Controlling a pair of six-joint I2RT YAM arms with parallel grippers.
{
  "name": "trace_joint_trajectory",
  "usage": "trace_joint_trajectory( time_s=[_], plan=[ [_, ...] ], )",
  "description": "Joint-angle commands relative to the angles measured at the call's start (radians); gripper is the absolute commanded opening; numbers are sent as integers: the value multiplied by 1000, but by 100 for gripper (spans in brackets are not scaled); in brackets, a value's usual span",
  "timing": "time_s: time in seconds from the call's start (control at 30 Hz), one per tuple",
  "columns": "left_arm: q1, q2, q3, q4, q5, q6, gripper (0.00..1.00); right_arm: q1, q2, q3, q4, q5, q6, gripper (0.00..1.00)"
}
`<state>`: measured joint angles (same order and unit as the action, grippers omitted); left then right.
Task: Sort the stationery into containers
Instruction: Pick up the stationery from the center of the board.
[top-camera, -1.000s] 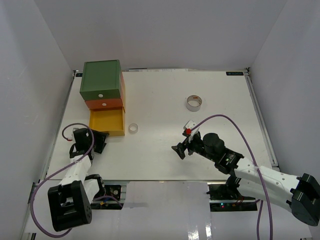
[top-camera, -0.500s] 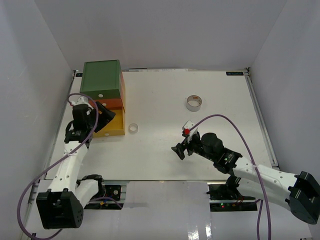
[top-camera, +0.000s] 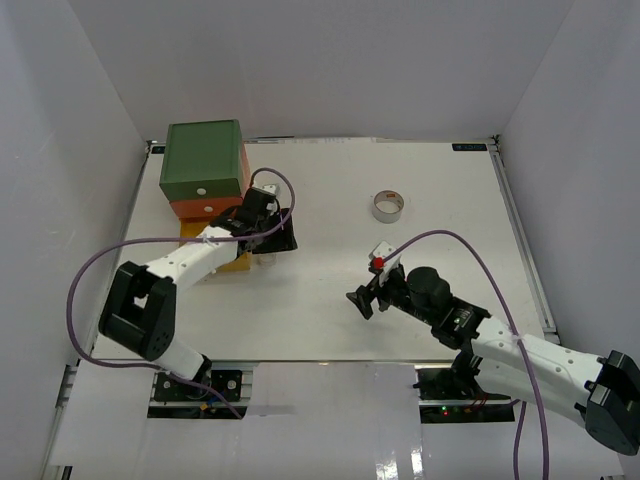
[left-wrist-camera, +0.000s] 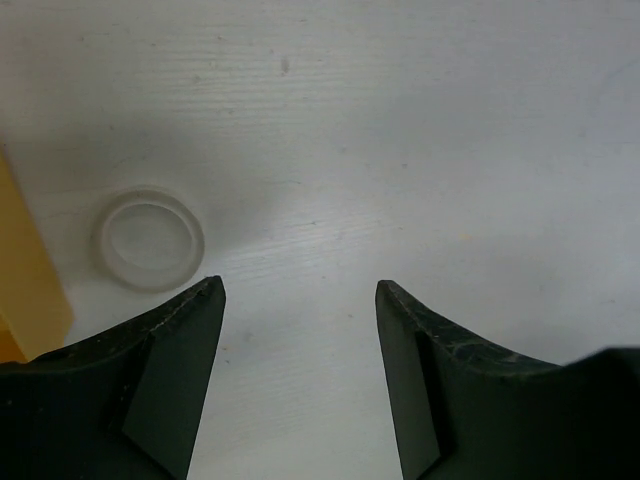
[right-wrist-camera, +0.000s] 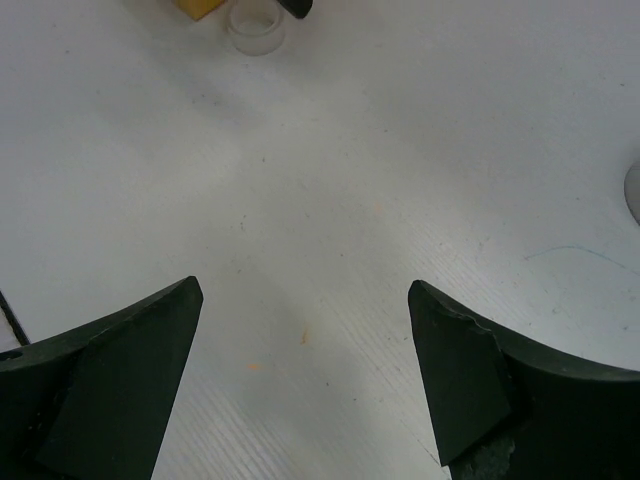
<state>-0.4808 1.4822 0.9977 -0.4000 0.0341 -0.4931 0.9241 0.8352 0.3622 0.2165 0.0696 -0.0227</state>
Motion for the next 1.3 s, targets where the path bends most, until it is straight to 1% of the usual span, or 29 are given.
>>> trace_joint_trajectory(
  time_s=[0.0,0.23,0.37,0.43,0.53,0.73,0.97,1.0,1.07,1.17,1.23,1.27],
  plan=[
    [5,65,51,-14,-91,34,72,2,-50,14,-8,29,15,90],
    [7,213,111,-13,-118,65,65,1,-70,-2,-42,45,44,90],
    [5,257,130,-14,-114,57,61,1,-73,-3,-48,48,49,90],
    [5,266,128,-17,-118,53,60,1,-74,-2,-46,50,49,90],
    [5,279,130,-17,-119,51,54,1,-70,-2,-45,49,49,90],
    [5,302,128,-23,-126,56,49,1,-61,-3,-42,44,50,90],
    [-2,302,131,-39,-148,65,41,2,-47,-3,-32,39,50,90],
    [-4,303,133,-42,-151,65,38,1,-45,-3,-31,39,50,90],
    [-8,303,131,-48,-152,65,34,2,-41,0,-29,38,49,90],
    [-15,294,125,-53,-154,60,26,1,-39,-2,-28,38,50,90],
    [-16,279,122,-54,-152,57,18,2,-39,-3,-25,38,49,90],
    [-19,271,119,-56,-152,56,16,1,-39,-3,-26,36,49,90]
  ],
)
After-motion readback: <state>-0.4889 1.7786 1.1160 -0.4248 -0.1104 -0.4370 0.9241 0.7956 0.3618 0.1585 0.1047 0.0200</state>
